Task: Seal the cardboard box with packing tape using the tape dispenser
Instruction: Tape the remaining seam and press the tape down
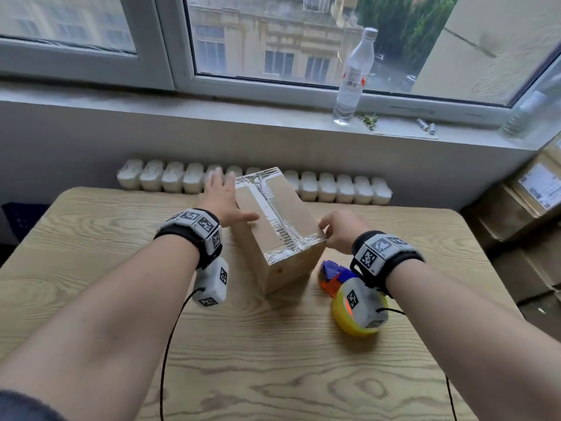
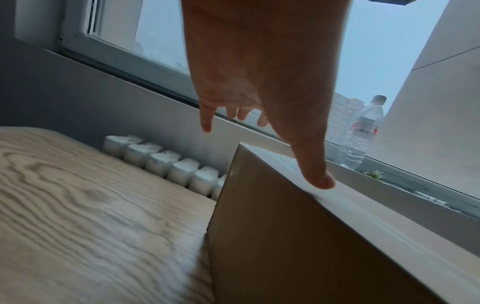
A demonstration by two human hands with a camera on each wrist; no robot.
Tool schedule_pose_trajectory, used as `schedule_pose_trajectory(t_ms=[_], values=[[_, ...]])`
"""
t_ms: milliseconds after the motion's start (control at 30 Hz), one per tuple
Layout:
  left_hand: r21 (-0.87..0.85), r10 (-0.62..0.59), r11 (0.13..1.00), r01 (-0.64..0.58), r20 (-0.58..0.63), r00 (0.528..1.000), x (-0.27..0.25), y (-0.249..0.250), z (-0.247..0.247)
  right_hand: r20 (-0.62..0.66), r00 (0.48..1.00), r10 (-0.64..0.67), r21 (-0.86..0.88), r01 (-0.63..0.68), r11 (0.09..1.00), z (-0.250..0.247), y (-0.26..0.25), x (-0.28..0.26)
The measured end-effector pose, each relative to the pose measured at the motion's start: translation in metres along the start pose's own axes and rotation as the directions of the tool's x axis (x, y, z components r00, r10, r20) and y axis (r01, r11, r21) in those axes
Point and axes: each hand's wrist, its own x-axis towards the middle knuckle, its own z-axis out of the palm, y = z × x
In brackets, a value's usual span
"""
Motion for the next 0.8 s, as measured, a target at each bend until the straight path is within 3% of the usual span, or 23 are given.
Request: schedule_pose_trajectory(t_ms=[100, 200, 300, 400, 567, 700, 800], values=[[0.019, -0.030, 0.999, 0.029, 0.054, 0.998, 0.027, -0.009, -0.002, -0.024, 0.999, 0.036, 0.043, -0.035, 0.998, 0.000, 0.001, 0.007], [-0.116, -0.026, 0.992, 0.039, 0.107, 0.994, 0.038, -0.012, -0.008, -0.010, 0.991, 0.135, 0.187, -0.130, 0.974, 0.003, -0.001, 0.014], [-0.164, -0.076, 0.983, 0.081, 0.033, 0.997, 0.037, -0.014, -0.008, -0.009, 0.975, 0.224, 0.440, -0.197, 0.876, 0.007, -0.011, 0.026], [-0.196, -0.203, 0.964, 0.179, -0.109, 0.973, 0.031, -0.021, -0.003, -0.045, 0.971, 0.233, 0.600, -0.161, 0.783, 0.009, -0.025, 0.041], [-0.250, -0.295, 0.940, 0.234, -0.244, 0.924, 0.015, -0.039, -0.006, -0.031, 0.993, 0.114, 0.552, -0.078, 0.830, -0.008, -0.063, 0.048], [-0.280, -0.336, 0.923, 0.266, -0.245, 0.909, 0.003, -0.056, -0.005, -0.027, 1.000, -0.016, 0.486, 0.027, 0.874, -0.002, -0.082, 0.054], [-0.270, -0.336, 0.920, 0.283, -0.178, 0.925, -0.004, -0.066, -0.003, -0.037, 0.998, -0.055, 0.450, 0.066, 0.891, 0.005, -0.088, 0.053]])
